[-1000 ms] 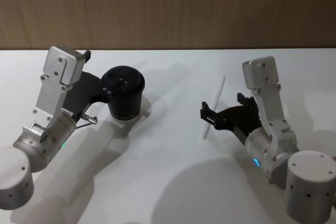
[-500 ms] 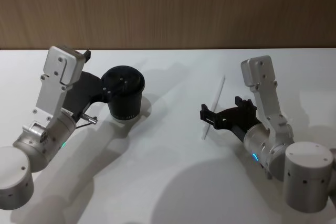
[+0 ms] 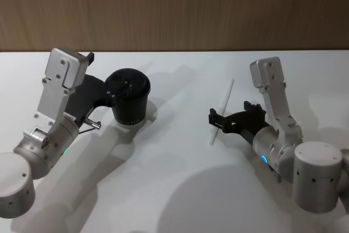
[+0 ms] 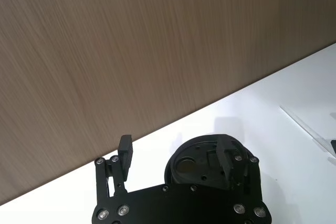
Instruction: Pick up the straw with one hand, pass it to the other hand, and insert it into the cup.
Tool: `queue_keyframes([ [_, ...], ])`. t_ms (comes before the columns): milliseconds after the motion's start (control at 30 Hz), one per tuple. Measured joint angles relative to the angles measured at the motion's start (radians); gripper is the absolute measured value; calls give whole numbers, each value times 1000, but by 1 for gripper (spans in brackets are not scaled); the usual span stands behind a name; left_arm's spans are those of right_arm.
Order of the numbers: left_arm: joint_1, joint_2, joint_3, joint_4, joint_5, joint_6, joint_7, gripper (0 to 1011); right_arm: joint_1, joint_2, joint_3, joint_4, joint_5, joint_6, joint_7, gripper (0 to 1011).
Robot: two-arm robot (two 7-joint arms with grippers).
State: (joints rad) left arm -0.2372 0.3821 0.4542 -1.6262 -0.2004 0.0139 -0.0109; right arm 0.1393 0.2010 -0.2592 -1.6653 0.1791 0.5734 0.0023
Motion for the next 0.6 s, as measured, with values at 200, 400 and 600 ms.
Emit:
queue_keyframes([
  [200, 0, 0, 0, 0, 0, 0, 0, 1003, 10, -4, 3, 18, -1, 5, 7, 1001],
  [400, 0, 0, 0, 0, 0, 0, 0, 1003, 13, -5, 4, 25, -6, 10, 13, 1001],
  [600, 0, 0, 0, 0, 0, 0, 0, 1003, 14, -6, 3, 29, -11, 17, 19, 1001],
])
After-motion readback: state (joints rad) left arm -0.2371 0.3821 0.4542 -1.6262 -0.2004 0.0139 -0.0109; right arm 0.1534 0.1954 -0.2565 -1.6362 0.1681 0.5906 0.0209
